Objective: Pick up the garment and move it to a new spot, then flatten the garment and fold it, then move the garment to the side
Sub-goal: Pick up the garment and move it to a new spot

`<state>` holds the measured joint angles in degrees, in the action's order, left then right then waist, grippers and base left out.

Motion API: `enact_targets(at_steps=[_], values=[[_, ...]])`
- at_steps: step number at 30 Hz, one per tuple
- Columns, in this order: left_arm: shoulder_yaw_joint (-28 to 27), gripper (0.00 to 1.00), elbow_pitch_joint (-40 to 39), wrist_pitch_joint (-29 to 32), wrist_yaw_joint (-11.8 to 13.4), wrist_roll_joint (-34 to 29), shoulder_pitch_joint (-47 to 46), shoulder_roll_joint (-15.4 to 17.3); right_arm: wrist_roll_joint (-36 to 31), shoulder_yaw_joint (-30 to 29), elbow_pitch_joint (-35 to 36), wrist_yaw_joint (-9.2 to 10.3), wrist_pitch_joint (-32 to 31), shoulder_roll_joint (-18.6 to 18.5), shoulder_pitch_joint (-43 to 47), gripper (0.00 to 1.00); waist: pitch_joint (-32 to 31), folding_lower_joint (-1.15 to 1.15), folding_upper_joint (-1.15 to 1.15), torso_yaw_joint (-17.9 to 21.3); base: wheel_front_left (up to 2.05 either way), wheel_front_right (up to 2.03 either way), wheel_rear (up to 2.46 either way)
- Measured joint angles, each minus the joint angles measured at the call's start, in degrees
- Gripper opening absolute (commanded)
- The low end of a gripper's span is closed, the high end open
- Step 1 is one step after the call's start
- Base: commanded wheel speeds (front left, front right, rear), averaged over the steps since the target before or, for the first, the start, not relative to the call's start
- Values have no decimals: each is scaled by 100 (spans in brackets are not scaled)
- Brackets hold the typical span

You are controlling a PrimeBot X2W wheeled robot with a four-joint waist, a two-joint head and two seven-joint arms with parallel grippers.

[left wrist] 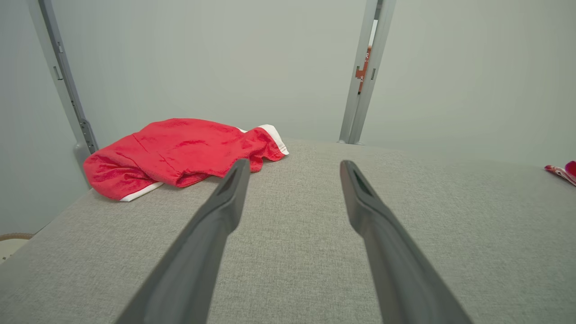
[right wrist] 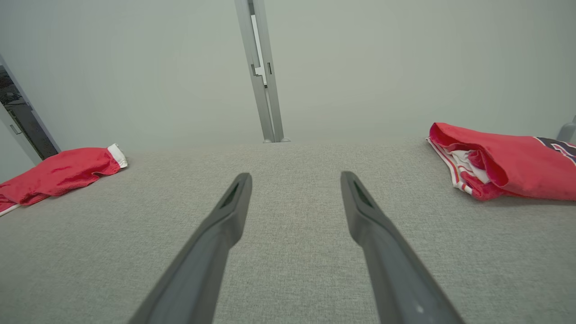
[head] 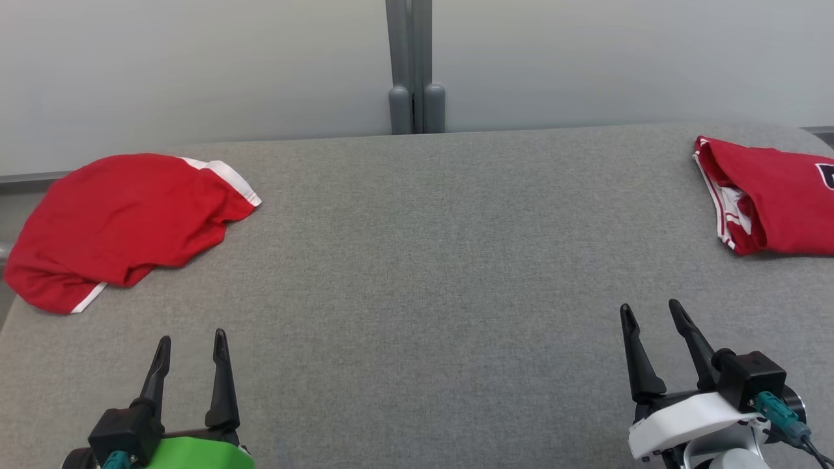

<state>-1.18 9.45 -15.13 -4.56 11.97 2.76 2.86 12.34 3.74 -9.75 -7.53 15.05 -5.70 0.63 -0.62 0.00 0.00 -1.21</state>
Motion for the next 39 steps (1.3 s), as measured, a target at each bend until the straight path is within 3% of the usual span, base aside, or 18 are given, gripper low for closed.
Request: enact_targets(at_steps=[9,39], values=[[-160,100,-49,0,40,-14,11,0,26,56,-48,0,0,20,-3,100,20,0,0,-417,0,0,0],[-620,100,-137,0,103,-41,137,1,83,302,-147,0,0,-7,-146,100,281,0,0,-2413,0,0,0]])
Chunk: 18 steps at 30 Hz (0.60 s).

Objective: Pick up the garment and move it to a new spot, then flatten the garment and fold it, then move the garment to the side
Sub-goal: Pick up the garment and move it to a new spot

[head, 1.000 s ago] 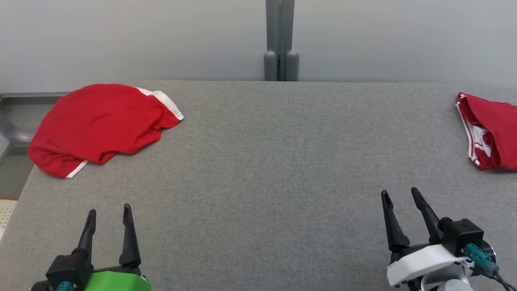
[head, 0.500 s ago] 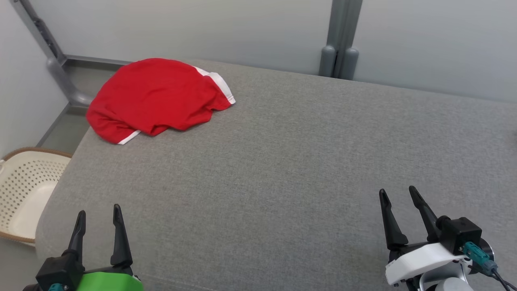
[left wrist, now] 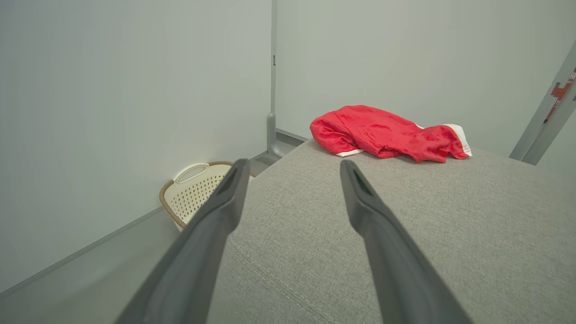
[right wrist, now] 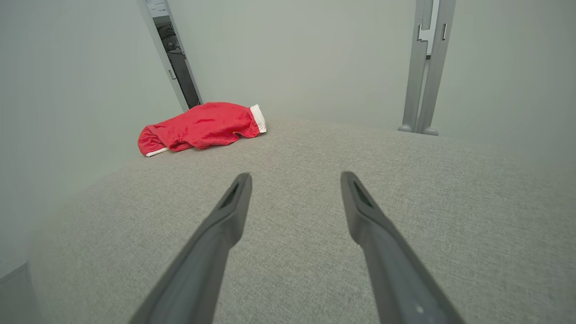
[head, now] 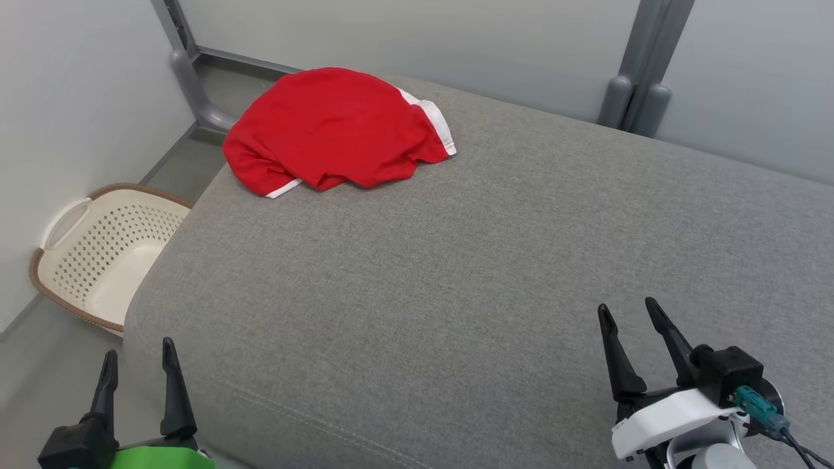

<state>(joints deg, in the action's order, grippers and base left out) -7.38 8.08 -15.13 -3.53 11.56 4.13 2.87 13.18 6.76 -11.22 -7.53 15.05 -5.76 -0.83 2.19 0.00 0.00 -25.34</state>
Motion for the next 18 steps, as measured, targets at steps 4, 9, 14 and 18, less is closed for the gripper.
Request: enact_targets(at_steps=[4,9,14,18], values=[[-32,100,-2,0,0,25,1,0,19,43,-26,0,0,-33,-41,100,50,0,0,-96,0,0,0],[-51,100,-14,0,3,33,14,0,33,76,-37,0,0,-40,-64,100,61,0,0,-96,0,0,0],[-49,100,-3,0,10,33,17,0,36,134,-69,0,0,-37,-63,100,49,0,0,-44,0,0,0],[-7,100,77,0,-67,-31,-190,13,41,104,-62,0,0,-83,-79,100,80,0,0,80,0,0,0]])
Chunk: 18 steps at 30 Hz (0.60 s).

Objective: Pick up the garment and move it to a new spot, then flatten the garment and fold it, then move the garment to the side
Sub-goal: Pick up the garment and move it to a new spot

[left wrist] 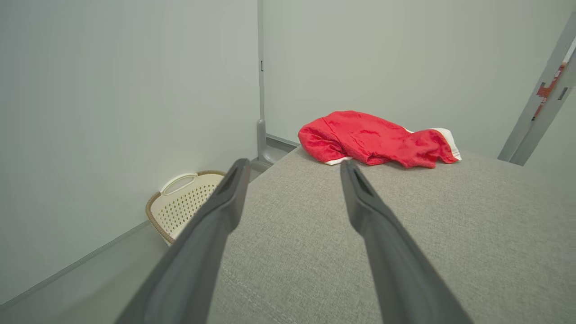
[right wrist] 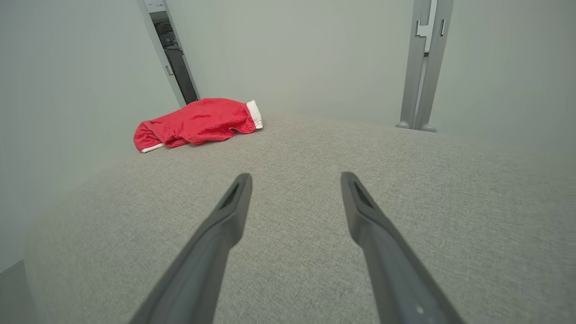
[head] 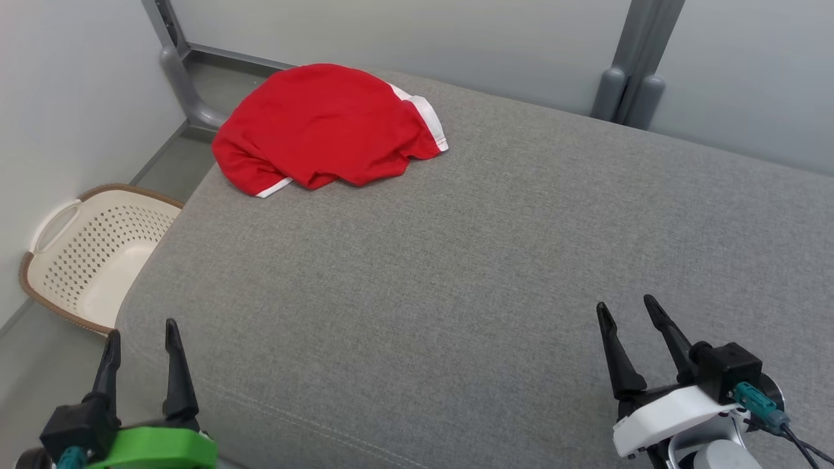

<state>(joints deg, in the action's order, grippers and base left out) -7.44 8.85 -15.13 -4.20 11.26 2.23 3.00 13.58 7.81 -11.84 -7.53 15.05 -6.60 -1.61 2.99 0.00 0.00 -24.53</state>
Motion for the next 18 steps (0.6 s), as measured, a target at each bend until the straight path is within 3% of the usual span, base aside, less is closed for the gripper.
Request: enact_targets(at_steps=[10,18], values=[[55,100,294,0,-187,-16,-1594,398,-59,-249,191,0,-7,-366,-169,100,362,0,0,437,0,0,0],[165,100,867,52,-244,127,-3549,786,-130,-631,765,0,-135,-871,-389,100,1120,0,0,844,0,0,0]])
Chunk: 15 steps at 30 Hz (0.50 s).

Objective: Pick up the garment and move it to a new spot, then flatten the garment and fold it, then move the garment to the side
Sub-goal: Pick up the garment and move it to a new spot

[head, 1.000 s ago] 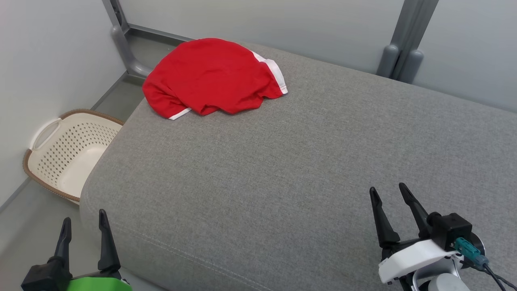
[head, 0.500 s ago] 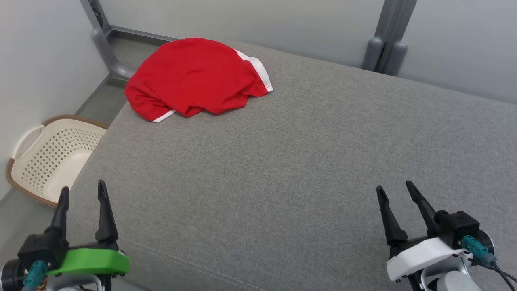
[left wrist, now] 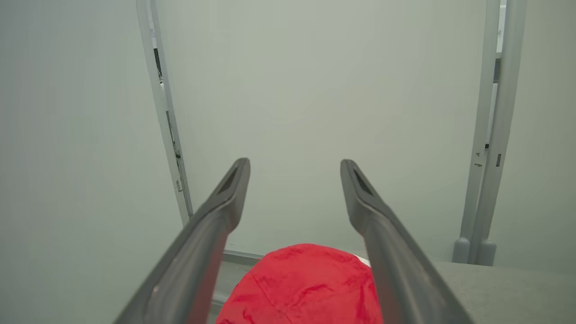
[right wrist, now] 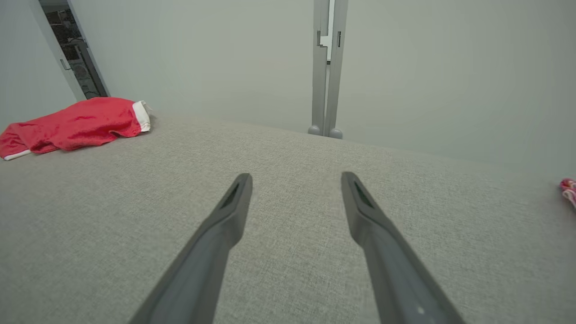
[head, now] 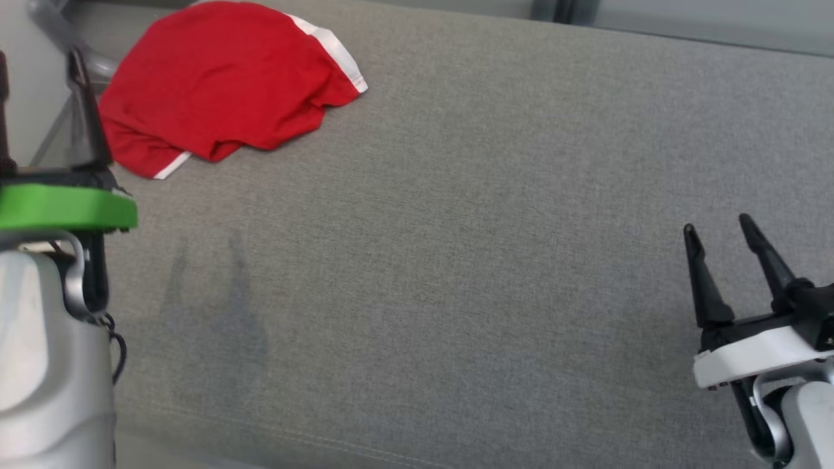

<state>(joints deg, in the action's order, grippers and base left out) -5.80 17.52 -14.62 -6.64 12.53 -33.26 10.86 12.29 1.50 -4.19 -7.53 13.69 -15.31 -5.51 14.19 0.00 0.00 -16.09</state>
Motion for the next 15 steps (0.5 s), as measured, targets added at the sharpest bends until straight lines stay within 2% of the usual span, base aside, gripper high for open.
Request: enact_targets(at_steps=[8,15], values=[[-142,100,766,143,-15,220,-1660,366,-53,-593,736,0,-78,-180,-56,100,928,0,0,497,0,0,0],[-141,100,1786,305,-19,253,-2553,689,-170,-996,1368,0,-213,-174,5,100,1668,-1,0,928,0,0,0]])
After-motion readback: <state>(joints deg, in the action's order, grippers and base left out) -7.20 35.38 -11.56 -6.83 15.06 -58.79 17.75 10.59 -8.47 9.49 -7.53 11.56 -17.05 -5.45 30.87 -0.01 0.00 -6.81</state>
